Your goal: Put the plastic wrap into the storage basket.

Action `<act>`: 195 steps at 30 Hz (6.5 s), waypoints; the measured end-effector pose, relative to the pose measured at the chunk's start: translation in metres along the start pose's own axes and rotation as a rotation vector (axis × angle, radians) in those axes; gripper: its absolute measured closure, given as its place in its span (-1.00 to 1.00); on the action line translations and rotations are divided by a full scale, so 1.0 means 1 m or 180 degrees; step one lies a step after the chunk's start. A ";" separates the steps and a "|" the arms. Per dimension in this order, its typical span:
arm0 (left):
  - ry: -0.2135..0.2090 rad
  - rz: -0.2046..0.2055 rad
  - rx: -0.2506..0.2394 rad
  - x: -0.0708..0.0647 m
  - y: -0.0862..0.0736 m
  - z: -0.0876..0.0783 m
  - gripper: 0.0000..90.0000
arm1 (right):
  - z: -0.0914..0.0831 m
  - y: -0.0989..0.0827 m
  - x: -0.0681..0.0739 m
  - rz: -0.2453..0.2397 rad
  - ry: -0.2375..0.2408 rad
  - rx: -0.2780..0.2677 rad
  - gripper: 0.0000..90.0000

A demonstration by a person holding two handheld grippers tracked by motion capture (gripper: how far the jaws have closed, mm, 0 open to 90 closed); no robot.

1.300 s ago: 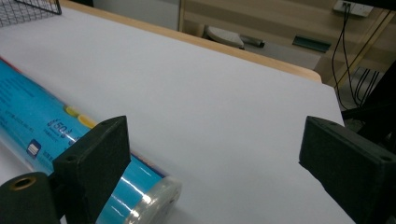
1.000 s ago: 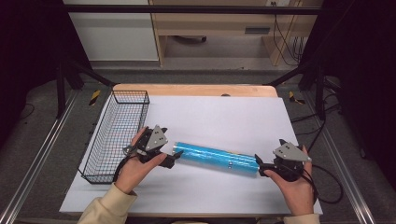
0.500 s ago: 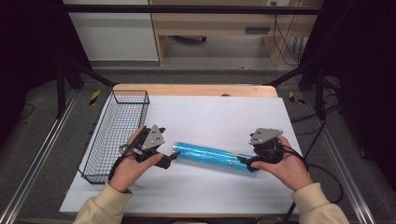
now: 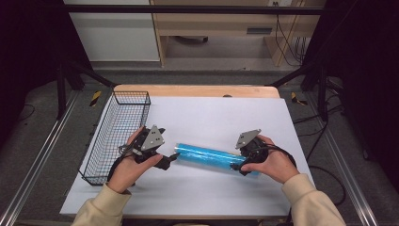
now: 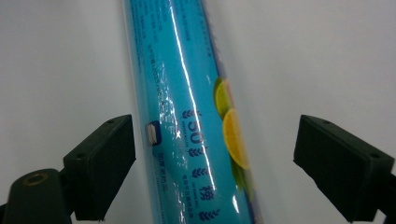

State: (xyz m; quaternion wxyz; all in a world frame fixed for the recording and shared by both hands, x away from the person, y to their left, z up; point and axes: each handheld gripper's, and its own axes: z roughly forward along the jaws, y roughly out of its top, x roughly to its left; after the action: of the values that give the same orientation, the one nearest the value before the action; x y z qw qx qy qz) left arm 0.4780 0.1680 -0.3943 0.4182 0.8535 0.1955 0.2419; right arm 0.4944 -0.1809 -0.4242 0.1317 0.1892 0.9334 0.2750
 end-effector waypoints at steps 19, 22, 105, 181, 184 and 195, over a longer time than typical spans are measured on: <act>-0.0088 0.0072 0.0145 -0.002 0.000 0.002 -0.89 | 0.039 0.004 0.002 -0.0128 0.0268 0.0444 -0.40; -0.0094 0.0068 0.0165 -0.001 -0.001 0.002 -0.89 | 0.041 0.004 0.003 -0.0141 0.0286 0.0495 -0.37; -0.0481 0.1696 0.0997 -0.001 0.102 0.050 -0.36 | -0.061 0.117 0.008 -0.1392 -0.0532 0.0544 -0.30; 0.0885 -0.0140 0.1626 0.029 0.058 -0.059 -0.30 | 0.000 -0.042 -0.005 0.1972 -0.2318 -0.0982 -0.86; 0.0974 -0.0278 0.1675 0.025 0.056 -0.068 -0.30 | -0.001 -0.042 -0.005 0.2007 -0.2303 -0.1008 -0.85; 0.1164 -0.0570 0.1716 0.024 0.052 -0.088 -0.30 | -0.011 -0.042 0.003 0.1969 -0.2316 -0.1106 -0.84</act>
State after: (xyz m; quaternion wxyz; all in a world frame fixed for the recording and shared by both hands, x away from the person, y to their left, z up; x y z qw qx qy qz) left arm 0.4530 0.2052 -0.2990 0.1550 0.8552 0.3985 0.2929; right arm 0.4763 -0.2175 -0.4396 0.3902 0.5157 0.6678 0.3686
